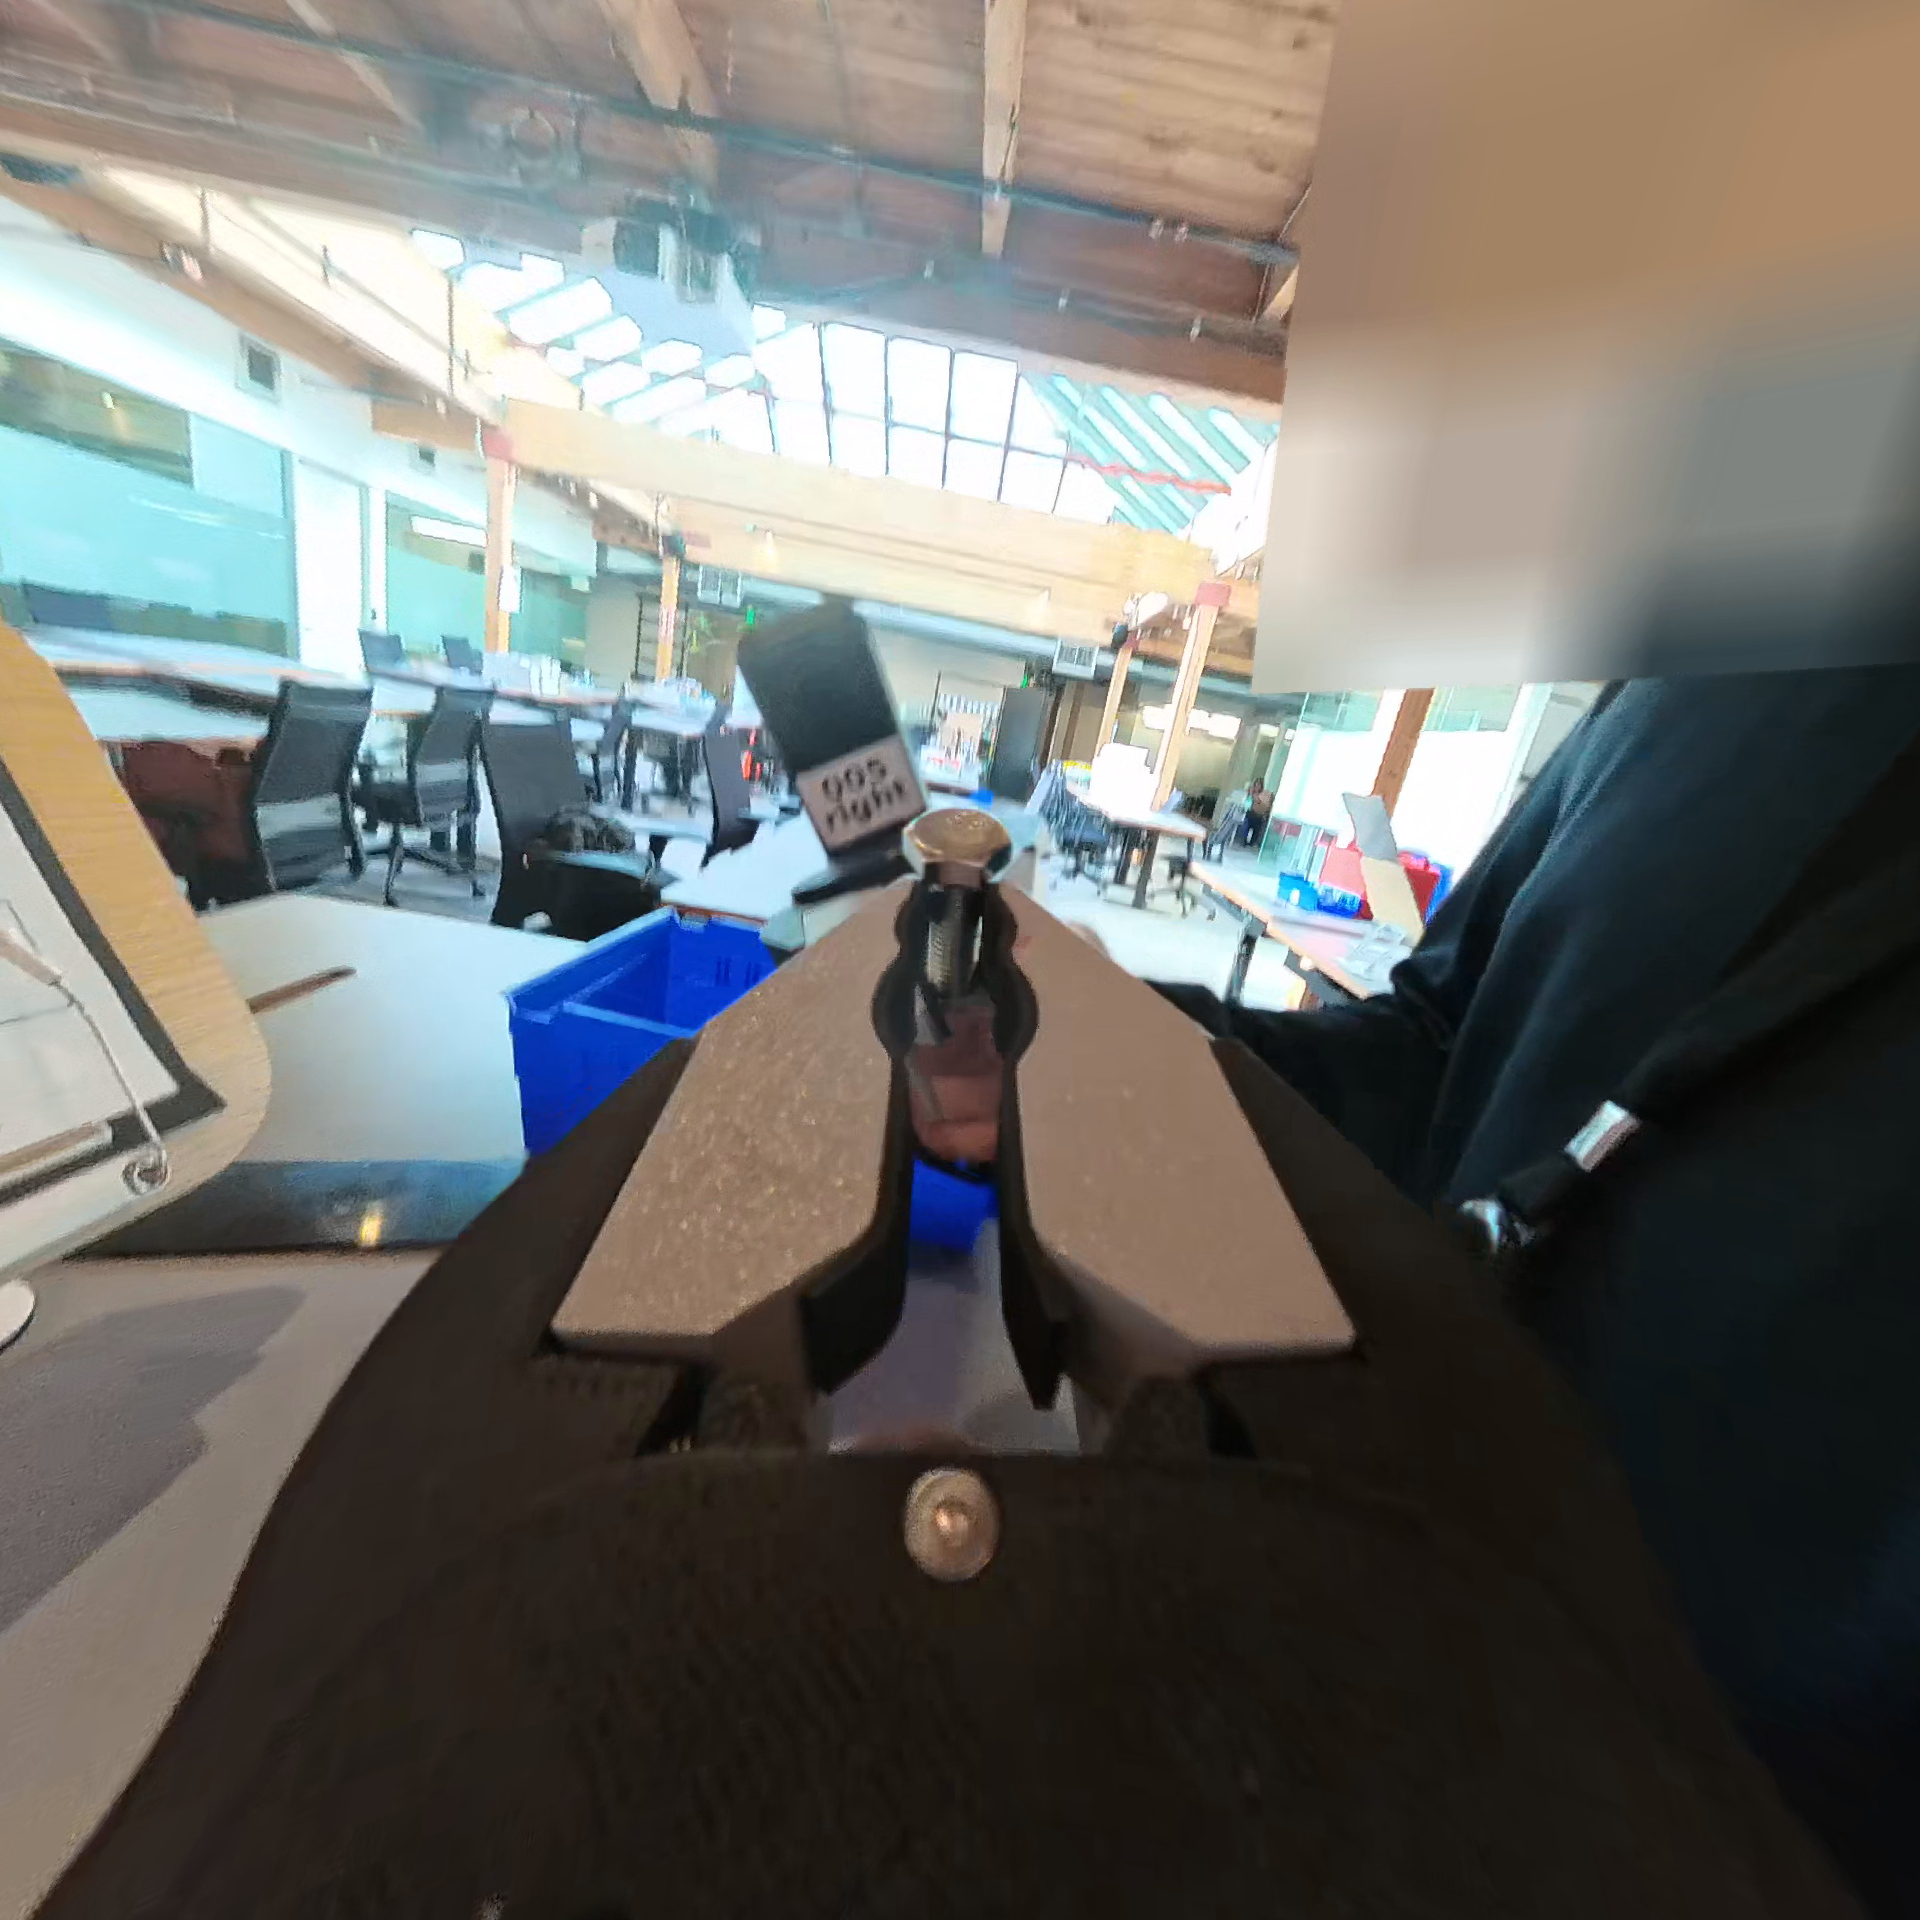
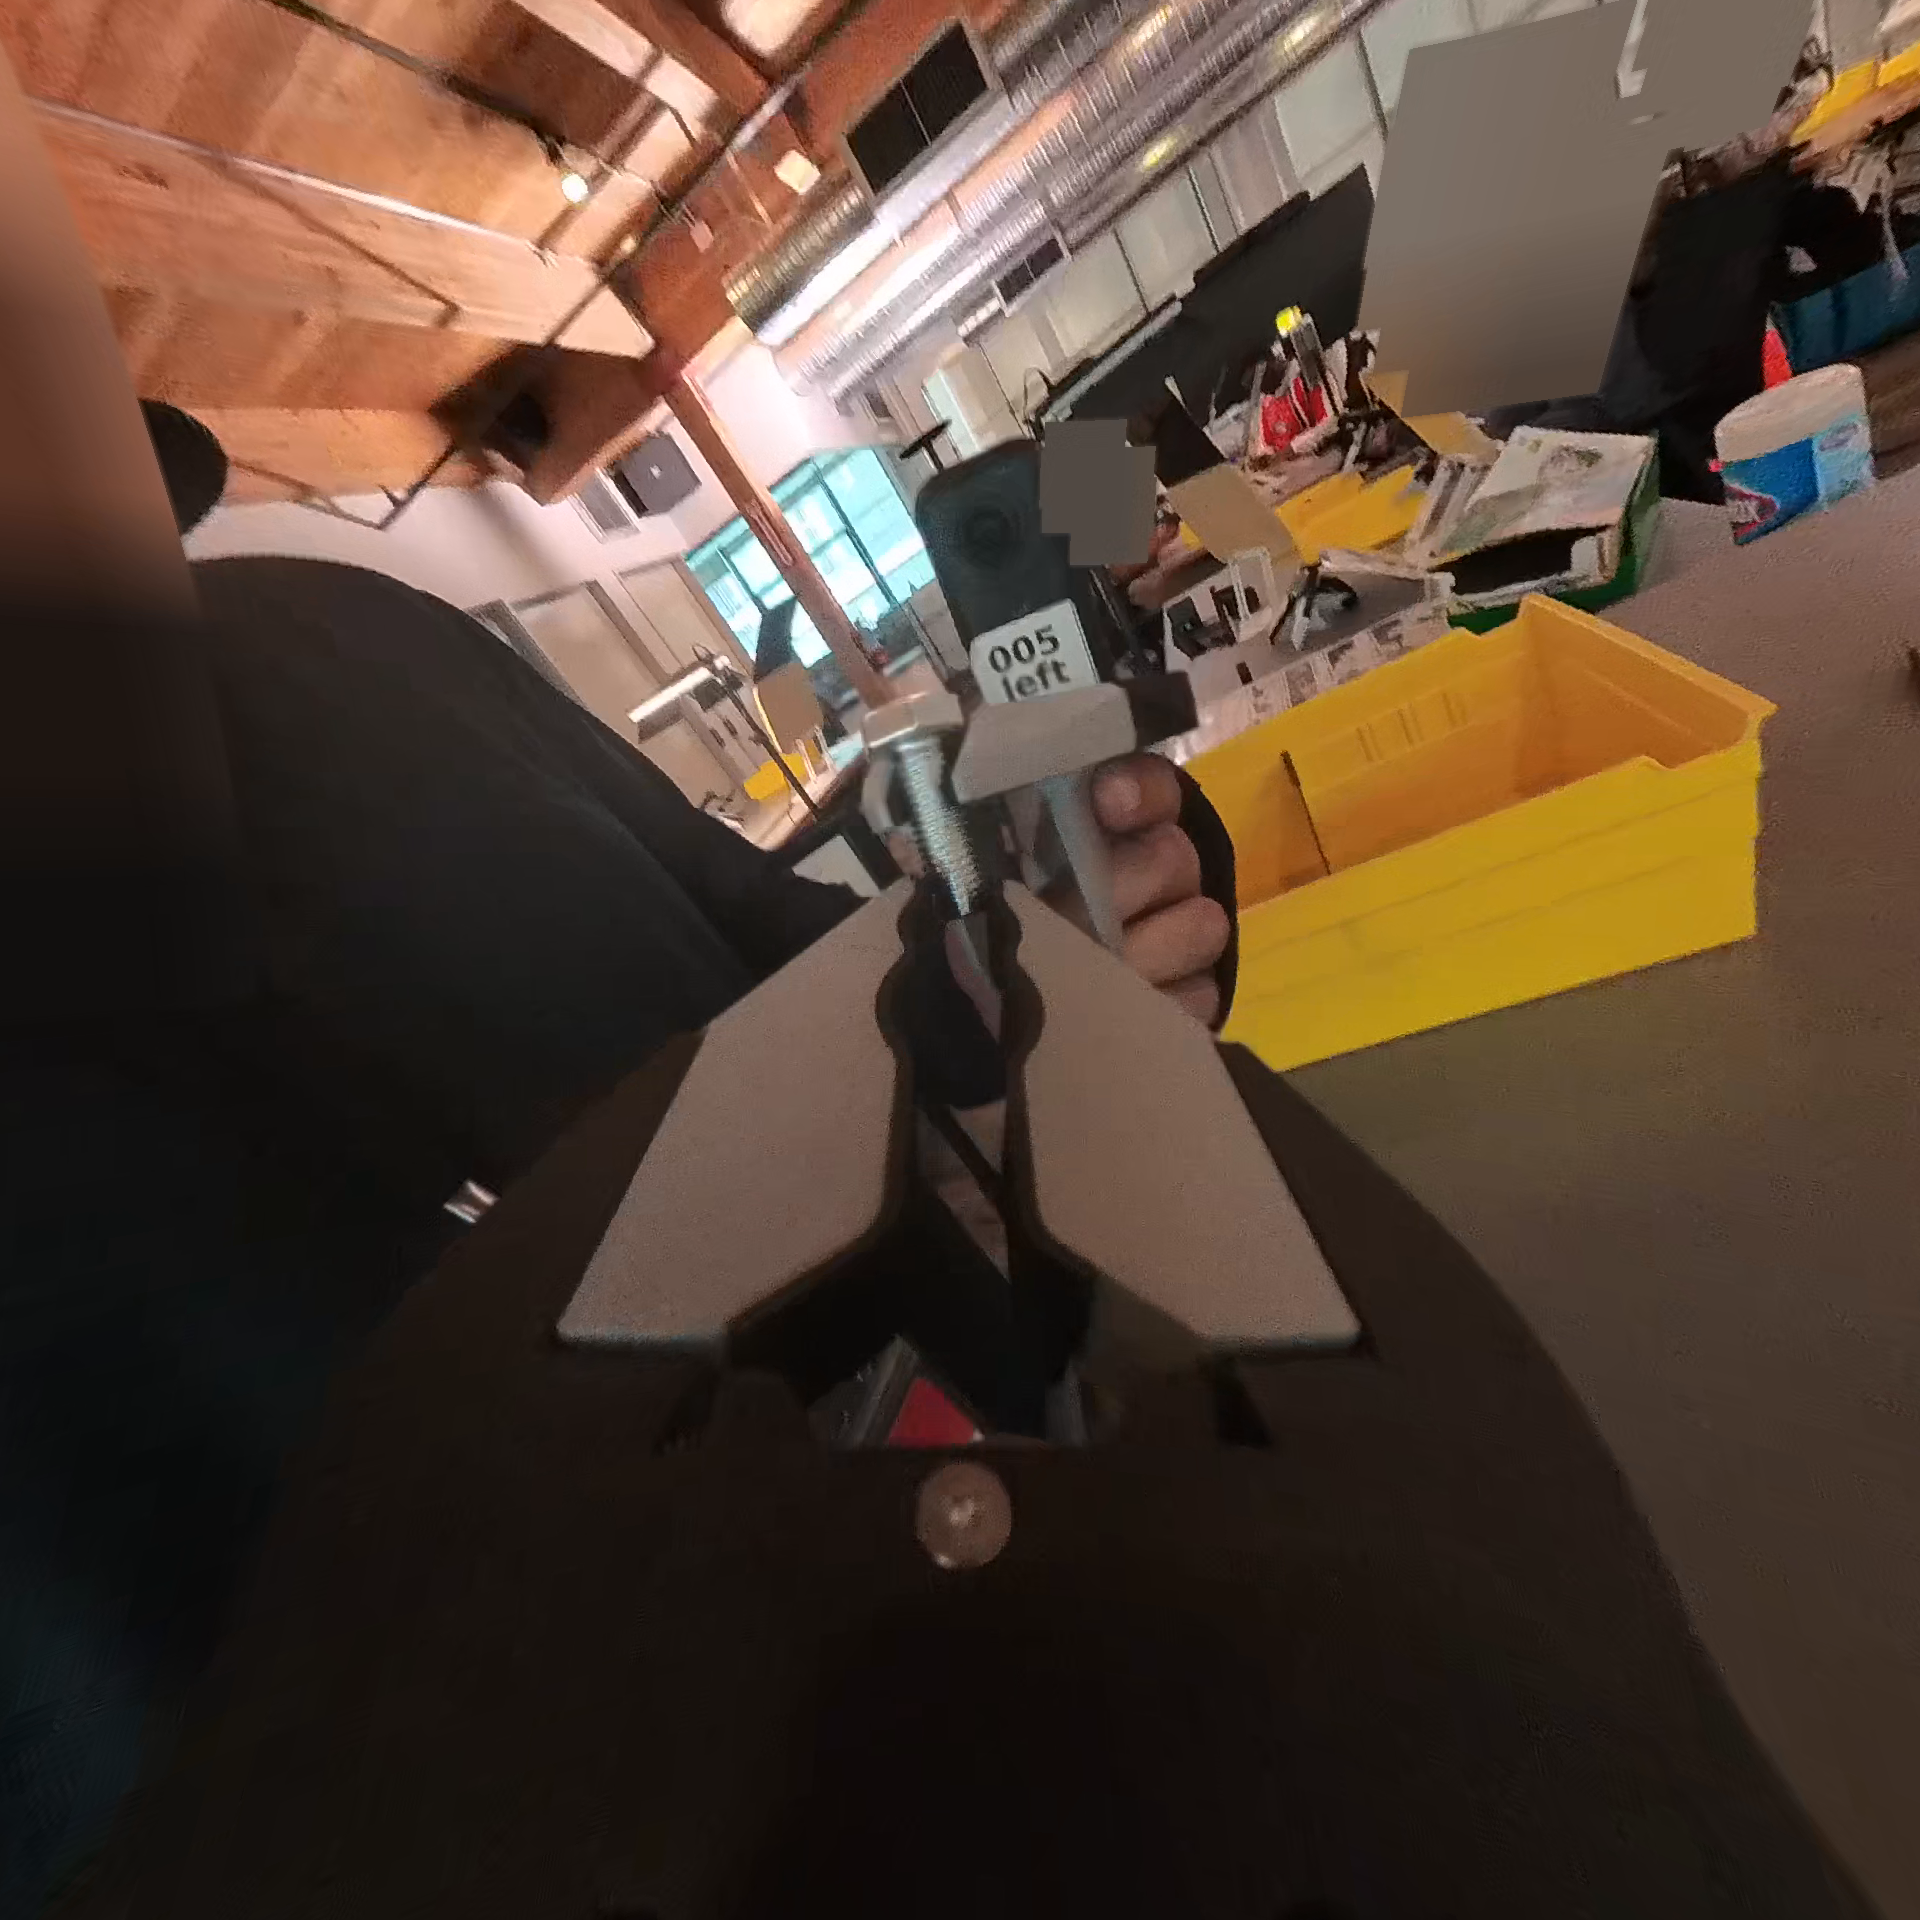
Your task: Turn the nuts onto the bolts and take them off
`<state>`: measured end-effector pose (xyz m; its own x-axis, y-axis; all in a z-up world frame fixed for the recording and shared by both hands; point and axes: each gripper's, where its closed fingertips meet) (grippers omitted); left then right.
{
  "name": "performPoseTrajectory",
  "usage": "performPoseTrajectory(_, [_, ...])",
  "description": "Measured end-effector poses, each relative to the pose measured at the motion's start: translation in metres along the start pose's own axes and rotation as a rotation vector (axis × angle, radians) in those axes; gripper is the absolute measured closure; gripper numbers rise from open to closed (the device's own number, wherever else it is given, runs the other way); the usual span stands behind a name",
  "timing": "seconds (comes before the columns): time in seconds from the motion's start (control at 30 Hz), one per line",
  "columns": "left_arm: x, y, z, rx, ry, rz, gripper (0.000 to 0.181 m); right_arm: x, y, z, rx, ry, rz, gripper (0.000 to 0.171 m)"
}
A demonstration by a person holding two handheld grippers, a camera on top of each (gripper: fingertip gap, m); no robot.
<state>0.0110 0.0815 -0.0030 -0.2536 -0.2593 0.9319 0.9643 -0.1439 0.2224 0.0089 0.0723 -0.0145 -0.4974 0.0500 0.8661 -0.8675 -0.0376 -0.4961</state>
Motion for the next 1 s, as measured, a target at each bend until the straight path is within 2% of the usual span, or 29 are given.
performPoseTrajectory(0.13, [-0.036,-0.013,-0.006,0.059,-0.208,-0.098,0.175,-0.023,0.018,-0.015,-0.169,-0.199,-0.027,0.164])
performPoseTrajectory(0.27, [-0.068,-0.034,-0.019,0.213,-0.424,-0.139,0.160,-0.059,0.053,-0.042,-0.393,-0.451,-0.013,0.164])
performPoseTrajectory(0.4, [-0.083,-0.032,-0.022,0.300,-0.610,-0.057,0.156,-0.109,0.091,-0.080,-0.638,-0.821,0.013,0.164])
performPoseTrajectory(0.5, [-0.112,-0.039,-0.033,0.359,-0.811,-0.003,0.151,-0.137,0.108,-0.097,-0.739,-1.050,-0.009,0.164])
performPoseTrajectory(0.57, [-0.130,-0.044,-0.036,0.374,-0.871,-0.012,0.156,-0.151,0.119,-0.103,-0.786,-1.173,-0.040,0.165])
performPoseTrajectory(0.63, [-0.136,-0.040,-0.034,0.359,-0.848,-0.065,0.158,-0.164,0.126,-0.111,-0.821,-1.311,-0.081,0.165])
performPoseTrajectory(0.7, [-0.131,-0.033,-0.033,0.340,-0.795,-0.108,0.157,-0.172,0.130,-0.106,-0.807,-1.358,-0.128,0.165])
performPoseTrajectory(0.83, [-0.104,-0.031,-0.047,0.374,-0.757,-0.100,0.156,-0.174,0.128,-0.094,-0.777,-1.311,-0.101,0.165])
performPoseTrajectory(0.93, [-0.074,-0.039,-0.076,0.452,-0.784,-0.071,0.152,-0.173,0.127,-0.094,-0.777,-1.284,-0.089,0.165])
performPoseTrajectory(1.0, [-0.054,-0.046,-0.105,0.511,-0.831,-0.033,0.151,-0.172,0.125,-0.090,-0.752,-1.240,-0.068,0.159])
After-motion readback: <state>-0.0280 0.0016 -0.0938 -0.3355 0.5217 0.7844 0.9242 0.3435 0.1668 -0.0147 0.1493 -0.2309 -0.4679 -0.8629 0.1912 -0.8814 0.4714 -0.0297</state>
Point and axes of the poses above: each gripper's, where its closed fingertips meet, z out along the fingers, x out of its top, y = z × x across the jaws, and after that the axes turned 2 degrees about -z, right-handed
